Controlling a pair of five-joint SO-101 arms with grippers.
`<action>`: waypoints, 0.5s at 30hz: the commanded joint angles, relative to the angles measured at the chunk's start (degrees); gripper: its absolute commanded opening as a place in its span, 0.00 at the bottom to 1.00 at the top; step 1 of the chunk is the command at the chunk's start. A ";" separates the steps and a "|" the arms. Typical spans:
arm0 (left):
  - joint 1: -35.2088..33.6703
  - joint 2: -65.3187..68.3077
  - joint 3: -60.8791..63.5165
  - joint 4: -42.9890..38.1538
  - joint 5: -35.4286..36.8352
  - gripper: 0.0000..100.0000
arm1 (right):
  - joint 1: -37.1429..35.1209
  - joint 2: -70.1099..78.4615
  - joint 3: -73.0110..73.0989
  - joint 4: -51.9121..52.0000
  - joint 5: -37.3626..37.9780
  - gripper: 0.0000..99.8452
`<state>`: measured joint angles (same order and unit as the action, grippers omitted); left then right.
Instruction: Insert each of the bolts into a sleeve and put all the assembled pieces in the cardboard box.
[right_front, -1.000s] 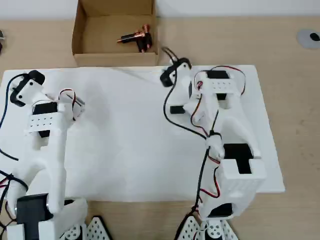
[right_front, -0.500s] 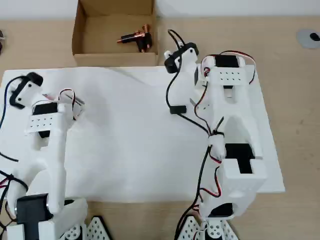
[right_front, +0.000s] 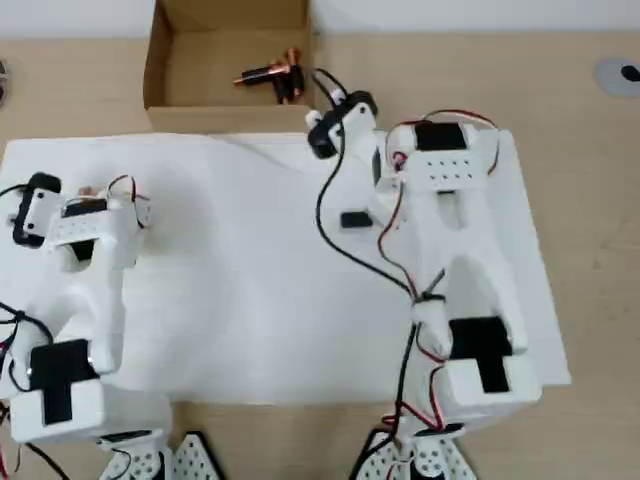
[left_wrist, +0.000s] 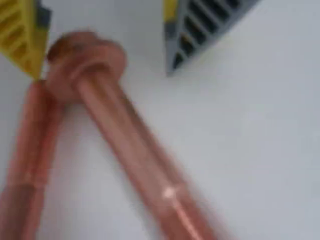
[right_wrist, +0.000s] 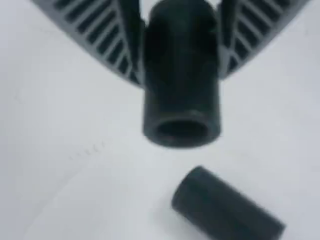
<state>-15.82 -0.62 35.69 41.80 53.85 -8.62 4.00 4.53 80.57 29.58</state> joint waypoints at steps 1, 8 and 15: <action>-1.67 0.22 -2.81 0.88 2.37 0.17 | -0.84 -4.70 1.01 -0.88 -0.44 0.01; -1.58 0.75 -3.43 0.62 2.37 0.17 | -0.92 -7.34 1.45 -0.62 -0.44 0.01; -1.58 0.75 -3.43 0.79 -1.14 0.05 | -0.92 -7.34 1.54 -0.44 -0.44 0.01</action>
<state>-15.91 0.26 33.85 42.42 54.11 -8.62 0.04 6.02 80.57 29.58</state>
